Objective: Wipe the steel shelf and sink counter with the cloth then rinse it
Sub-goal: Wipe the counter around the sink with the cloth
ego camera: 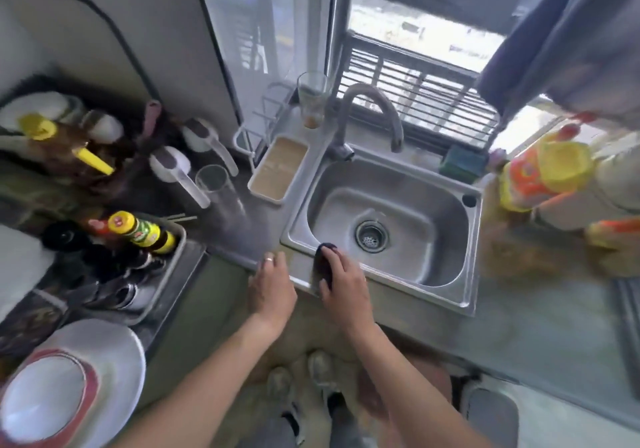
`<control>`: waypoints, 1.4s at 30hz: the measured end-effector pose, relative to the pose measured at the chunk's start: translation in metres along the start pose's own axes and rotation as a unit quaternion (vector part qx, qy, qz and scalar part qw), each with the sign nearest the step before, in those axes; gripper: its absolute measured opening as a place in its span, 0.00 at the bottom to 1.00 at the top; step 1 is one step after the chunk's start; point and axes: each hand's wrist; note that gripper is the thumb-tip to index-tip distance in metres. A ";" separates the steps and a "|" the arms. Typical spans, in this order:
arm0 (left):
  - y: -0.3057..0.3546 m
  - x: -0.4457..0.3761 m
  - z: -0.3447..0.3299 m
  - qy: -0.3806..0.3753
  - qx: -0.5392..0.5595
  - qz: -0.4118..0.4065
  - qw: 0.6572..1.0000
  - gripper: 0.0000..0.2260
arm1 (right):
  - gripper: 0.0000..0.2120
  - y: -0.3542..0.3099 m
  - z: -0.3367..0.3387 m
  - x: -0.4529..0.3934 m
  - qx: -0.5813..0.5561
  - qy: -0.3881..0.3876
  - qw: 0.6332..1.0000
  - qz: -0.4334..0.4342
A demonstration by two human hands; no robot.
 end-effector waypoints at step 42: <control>-0.077 -0.048 -0.015 -0.031 -0.041 0.022 0.998 0.19 | 0.33 0.046 -0.070 -0.009 0.144 -0.004 0.984 0.105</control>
Point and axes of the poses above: each hand's wrist, its own x-axis away from the middle knuckle, its own z-axis out of the back of the hand, y = z × x
